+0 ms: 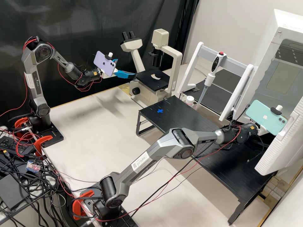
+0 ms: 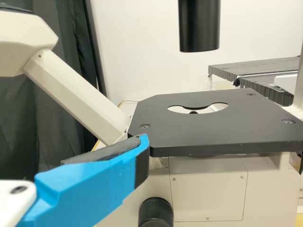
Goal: Move the petri dish to the microscope
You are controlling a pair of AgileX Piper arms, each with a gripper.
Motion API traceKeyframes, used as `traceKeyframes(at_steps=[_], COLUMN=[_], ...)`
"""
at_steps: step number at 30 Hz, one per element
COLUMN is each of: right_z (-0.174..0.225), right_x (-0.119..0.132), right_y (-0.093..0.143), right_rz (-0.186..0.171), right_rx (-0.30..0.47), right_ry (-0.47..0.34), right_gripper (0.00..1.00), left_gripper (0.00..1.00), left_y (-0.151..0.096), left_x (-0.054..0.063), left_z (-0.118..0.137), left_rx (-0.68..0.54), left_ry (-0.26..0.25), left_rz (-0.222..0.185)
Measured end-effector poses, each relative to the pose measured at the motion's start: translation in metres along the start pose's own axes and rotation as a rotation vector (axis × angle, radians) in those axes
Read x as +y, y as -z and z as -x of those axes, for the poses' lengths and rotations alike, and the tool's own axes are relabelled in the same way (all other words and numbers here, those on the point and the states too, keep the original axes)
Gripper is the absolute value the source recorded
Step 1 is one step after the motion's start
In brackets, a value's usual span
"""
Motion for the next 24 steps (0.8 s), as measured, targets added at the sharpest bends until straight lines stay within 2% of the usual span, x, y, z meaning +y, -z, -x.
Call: traceKeyframes(at_steps=[10,15,24], right_z=[0.0015,0.0016,0.005], right_x=[0.0016,0.0007,-0.0004], right_y=[0.0002,0.0023,0.0027], right_rz=[0.0,0.014,0.012], right_rx=[-0.005,0.028,0.03], right_ry=[0.0,0.0,0.008], right_gripper=[0.0,0.0,0.0], left_gripper=[1.0,1.0,1.0], left_y=[0.0,0.0,0.0], left_x=[0.0,0.0,0.0], left_z=[0.0,0.0,0.0], left_rx=[0.0,0.0,0.0], left_ry=[0.0,0.0,0.0], left_rz=[0.0,0.0,0.0])
